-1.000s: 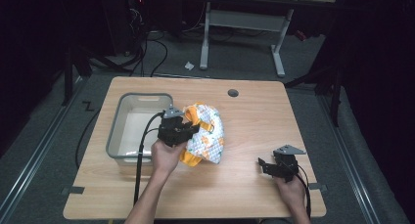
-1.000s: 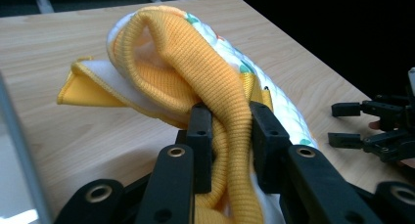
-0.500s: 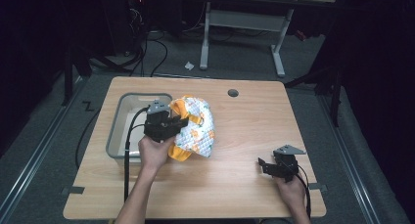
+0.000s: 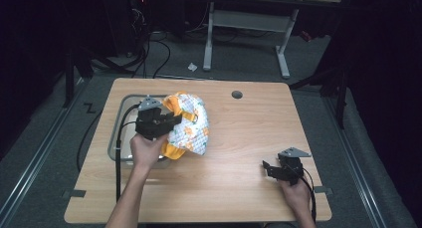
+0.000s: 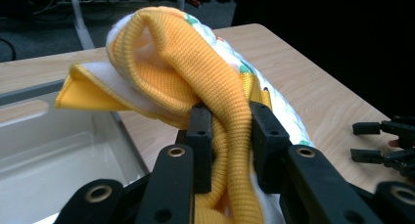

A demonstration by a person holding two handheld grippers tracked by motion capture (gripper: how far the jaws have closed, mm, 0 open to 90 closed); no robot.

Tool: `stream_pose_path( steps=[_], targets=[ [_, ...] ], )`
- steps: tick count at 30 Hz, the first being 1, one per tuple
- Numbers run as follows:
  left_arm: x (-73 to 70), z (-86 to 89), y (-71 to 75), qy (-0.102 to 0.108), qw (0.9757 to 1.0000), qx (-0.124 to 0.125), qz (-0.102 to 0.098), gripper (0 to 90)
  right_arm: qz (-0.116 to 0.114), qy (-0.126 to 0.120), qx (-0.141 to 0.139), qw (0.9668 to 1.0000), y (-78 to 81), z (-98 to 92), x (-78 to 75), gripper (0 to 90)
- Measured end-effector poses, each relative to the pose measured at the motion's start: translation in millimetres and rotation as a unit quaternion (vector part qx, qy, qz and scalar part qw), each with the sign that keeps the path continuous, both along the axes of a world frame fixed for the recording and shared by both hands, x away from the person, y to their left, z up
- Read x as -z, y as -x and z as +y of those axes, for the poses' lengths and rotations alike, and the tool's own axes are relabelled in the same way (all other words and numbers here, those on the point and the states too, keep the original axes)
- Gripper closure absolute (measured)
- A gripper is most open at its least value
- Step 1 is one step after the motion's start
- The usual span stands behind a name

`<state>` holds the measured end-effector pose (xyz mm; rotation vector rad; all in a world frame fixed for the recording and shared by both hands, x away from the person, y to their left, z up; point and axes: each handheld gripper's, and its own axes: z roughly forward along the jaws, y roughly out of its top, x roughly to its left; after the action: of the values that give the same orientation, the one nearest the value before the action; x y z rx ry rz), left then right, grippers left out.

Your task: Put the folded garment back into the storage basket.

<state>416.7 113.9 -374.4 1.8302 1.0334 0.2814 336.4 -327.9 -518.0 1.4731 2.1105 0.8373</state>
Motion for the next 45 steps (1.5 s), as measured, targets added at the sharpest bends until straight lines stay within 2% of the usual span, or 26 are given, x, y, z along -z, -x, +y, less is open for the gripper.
stream_pose_path(
  steps=[13, 16, 23, 30, 34, 45],
  targets=[
    [-6.9, 28.4, -0.2, -0.002, 0.9997, -0.025, -0.008, 73.6, 0.000, 0.000, 0.000, 1.0000, -0.1, 0.0, 0.0, 27.6],
    [-6.5, 35.5, -1.2, 0.005, 0.9995, -0.029, -0.009, 73.5, 0.000, 0.000, 0.000, 1.0000, -0.1, 0.0, 0.0, 27.7],
    [-4.3, 48.4, -3.6, 0.003, 0.9995, -0.033, -0.006, 73.5, 0.000, 0.000, 0.000, 1.0000, -0.1, 0.0, 0.0, 27.7],
    [-3.8, 63.7, -5.4, 0.020, 0.9988, -0.044, -0.003, 73.4, 0.000, 0.000, 0.000, 1.0000, -0.1, 0.0, 0.0, 27.6],
    [-2.8, 67.0, -5.6, 0.009, 0.9989, -0.046, -0.003, 73.4, 0.000, 0.000, 0.000, 1.0000, -0.1, 0.0, 0.0, 27.7],
    [2.7, 81.5, -9.7, 0.006, 0.9985, -0.054, 0.007, 73.4, 0.000, 0.000, 0.000, 1.0000, -0.1, 0.0, 0.0, 27.7]
  ],
)
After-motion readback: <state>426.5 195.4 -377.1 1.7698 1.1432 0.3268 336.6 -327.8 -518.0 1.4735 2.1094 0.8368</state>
